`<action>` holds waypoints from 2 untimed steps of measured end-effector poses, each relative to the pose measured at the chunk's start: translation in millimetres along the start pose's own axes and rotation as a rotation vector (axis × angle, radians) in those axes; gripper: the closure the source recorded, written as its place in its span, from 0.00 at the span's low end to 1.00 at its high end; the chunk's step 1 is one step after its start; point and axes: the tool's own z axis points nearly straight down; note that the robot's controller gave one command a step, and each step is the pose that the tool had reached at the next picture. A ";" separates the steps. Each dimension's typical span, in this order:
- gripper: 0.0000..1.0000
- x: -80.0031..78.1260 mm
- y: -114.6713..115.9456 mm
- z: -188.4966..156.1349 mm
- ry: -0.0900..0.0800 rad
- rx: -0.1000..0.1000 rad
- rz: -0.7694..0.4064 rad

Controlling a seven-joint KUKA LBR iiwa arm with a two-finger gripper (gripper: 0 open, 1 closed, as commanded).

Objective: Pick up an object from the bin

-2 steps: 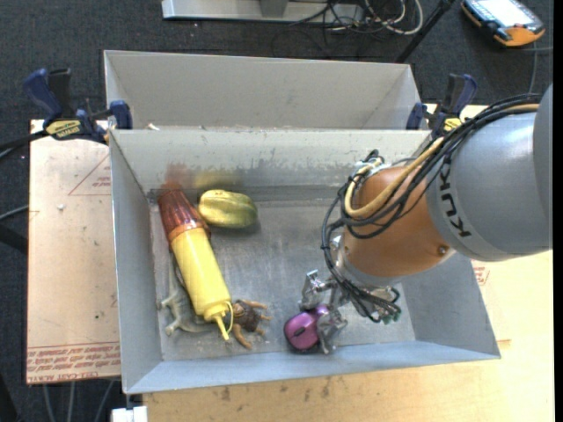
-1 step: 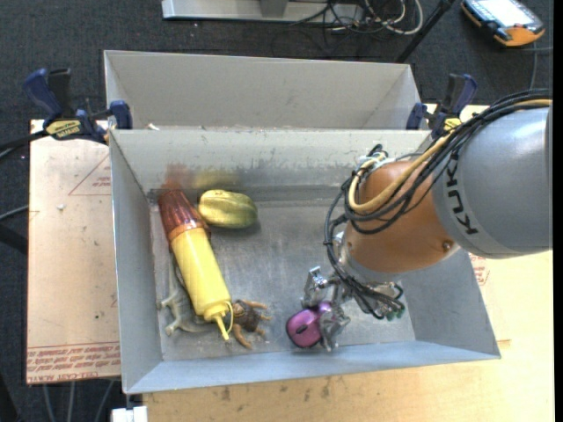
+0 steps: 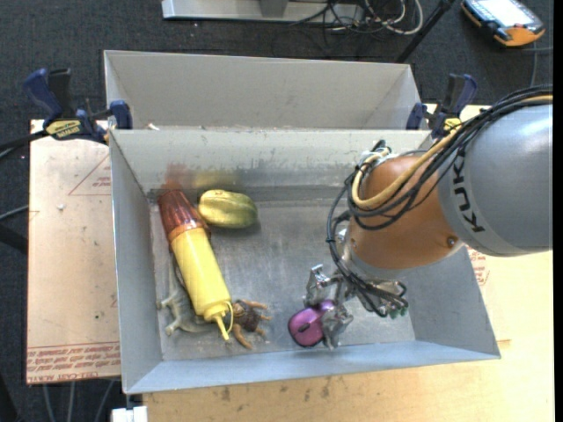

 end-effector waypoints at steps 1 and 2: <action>1.00 0.4 0.3 -20.0 0.000 0.000 0.001; 1.00 -1.0 -0.2 -34.5 -0.005 0.002 0.001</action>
Offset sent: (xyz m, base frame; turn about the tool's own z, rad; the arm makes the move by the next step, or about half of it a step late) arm 0.0001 0.0001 0.0162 0.0000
